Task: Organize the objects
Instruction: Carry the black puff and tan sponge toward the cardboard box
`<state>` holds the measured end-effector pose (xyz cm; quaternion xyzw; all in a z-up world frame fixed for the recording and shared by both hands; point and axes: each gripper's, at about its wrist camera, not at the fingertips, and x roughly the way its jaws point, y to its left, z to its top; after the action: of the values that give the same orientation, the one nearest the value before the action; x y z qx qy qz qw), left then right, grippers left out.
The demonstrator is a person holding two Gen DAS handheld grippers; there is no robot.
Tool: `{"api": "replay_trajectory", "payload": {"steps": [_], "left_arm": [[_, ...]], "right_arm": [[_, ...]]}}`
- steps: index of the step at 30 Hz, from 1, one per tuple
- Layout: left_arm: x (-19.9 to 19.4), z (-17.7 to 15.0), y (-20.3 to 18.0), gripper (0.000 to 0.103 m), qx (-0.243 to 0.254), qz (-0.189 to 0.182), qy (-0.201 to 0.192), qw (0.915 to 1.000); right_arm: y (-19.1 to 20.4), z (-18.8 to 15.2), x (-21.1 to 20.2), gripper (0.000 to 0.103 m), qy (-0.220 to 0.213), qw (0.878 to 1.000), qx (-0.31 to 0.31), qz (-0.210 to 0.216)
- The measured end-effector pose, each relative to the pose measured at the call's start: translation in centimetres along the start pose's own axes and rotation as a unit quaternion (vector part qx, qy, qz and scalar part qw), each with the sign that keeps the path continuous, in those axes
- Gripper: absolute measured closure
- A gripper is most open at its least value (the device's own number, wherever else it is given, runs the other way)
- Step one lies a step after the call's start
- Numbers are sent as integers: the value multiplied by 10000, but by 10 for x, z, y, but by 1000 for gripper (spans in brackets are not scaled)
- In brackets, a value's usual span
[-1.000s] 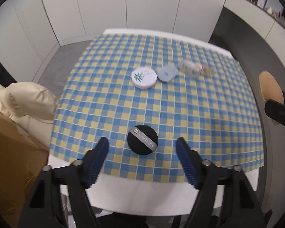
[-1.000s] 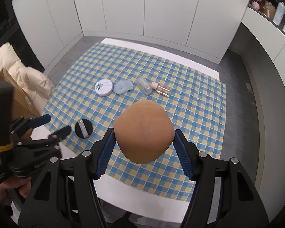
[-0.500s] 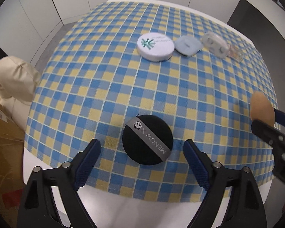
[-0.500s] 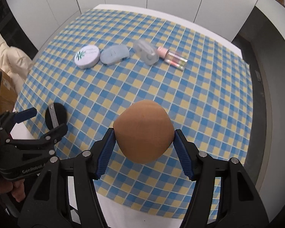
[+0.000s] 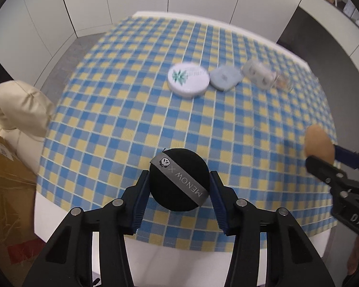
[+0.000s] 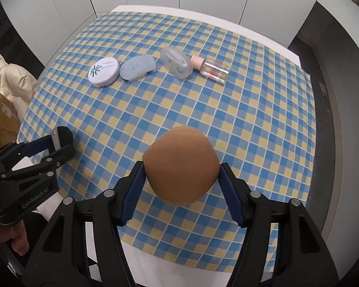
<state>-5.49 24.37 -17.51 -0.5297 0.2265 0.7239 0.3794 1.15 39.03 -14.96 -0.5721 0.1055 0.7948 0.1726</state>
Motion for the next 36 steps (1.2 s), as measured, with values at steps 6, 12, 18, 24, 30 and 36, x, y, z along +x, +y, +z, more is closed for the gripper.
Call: {"api": "replay_trajectory", "payload": {"steps": [6, 12, 18, 24, 30, 36], "left_arm": [[-43, 5, 0, 54, -53, -105, -251, 9996], [-94, 2, 3, 54, -161, -267, -588, 9978], [-146, -5, 0, 54, -102, -322, -1100, 9934], [-171, -15, -8, 54, 169, -215, -1474, 9887], [-169, -13, -1, 54, 20, -276, -1480, 9886], [-172, -9, 11, 54, -171, -316, -1538, 9875]], "right_arm": [[8, 7, -34, 38, -257, 9996, 2, 85], [22, 8, -76, 38, -618, 9978, -251, -44], [25, 3, -114, 38, -861, 9962, -146, -6], [24, -8, -125, 38, -851, 9963, -64, 53], [24, -3, -130, 38, -977, 9951, -157, 37], [18, 0, -145, 38, -1162, 9930, -188, 48]]}}
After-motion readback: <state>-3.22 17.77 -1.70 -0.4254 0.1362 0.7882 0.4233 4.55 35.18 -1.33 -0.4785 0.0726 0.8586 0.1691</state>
